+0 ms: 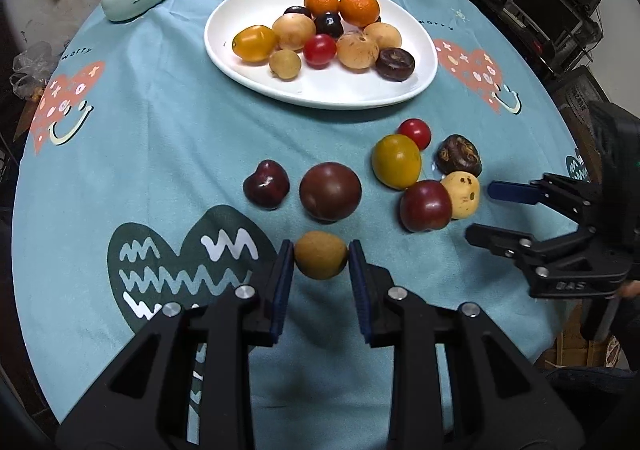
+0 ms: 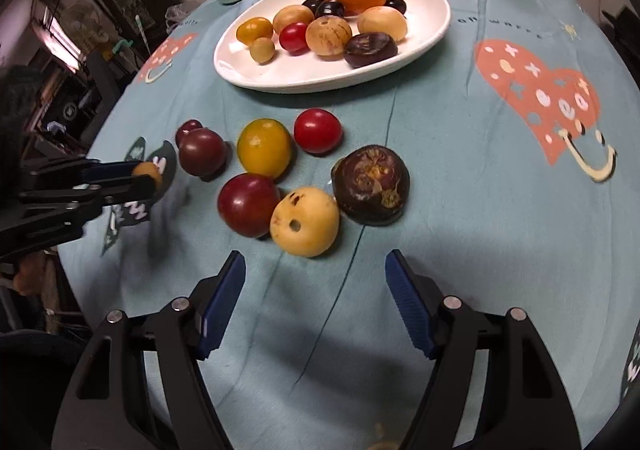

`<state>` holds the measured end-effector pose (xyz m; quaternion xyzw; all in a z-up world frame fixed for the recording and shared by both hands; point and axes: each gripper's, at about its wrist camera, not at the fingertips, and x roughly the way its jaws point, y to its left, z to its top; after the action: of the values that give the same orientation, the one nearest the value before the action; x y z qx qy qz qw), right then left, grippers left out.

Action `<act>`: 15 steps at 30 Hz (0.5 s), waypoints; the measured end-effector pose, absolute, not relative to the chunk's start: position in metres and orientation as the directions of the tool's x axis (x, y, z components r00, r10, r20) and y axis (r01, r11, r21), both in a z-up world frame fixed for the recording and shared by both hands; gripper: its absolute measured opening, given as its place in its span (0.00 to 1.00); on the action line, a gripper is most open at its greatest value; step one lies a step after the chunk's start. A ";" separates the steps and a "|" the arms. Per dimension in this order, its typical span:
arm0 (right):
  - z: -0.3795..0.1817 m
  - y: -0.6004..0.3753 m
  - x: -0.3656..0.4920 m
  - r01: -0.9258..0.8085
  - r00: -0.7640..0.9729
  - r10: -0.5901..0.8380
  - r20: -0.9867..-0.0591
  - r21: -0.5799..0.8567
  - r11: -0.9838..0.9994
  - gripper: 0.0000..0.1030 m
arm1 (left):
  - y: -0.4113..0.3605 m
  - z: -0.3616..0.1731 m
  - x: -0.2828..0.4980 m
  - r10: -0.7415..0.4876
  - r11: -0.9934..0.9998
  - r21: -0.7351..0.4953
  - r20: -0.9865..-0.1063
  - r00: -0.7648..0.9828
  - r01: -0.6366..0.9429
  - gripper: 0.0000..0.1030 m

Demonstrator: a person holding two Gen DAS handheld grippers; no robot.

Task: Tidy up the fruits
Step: 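Grasp a small tan round fruit with the left tool while the right tool grasps the cream spotted apple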

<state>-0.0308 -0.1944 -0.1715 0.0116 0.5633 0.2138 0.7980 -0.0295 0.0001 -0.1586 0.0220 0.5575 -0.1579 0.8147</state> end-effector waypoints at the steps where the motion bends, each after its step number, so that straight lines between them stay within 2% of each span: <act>1: -0.173 -0.191 -0.028 -0.353 0.266 0.356 -0.896 0.253 0.901 0.58 | -0.001 -0.158 -0.029 -0.235 0.949 -0.142 -0.916 0.327 0.282 0.27; 4: -0.177 -0.179 -0.022 -0.425 0.252 0.347 -0.904 0.218 0.878 0.38 | -0.002 -0.157 -0.030 -0.232 0.950 -0.142 -0.917 0.324 0.278 0.27; 15: -0.168 -0.192 -0.022 -0.430 0.246 0.413 -0.877 0.284 0.857 0.37 | -0.002 -0.144 -0.030 -0.238 0.951 -0.143 -0.905 0.351 0.276 0.27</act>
<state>-0.0224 -0.1924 -0.1684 -0.0074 0.5527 0.2671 0.7894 -0.0299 -0.0018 -0.1441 0.0172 0.5476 -0.1563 0.8218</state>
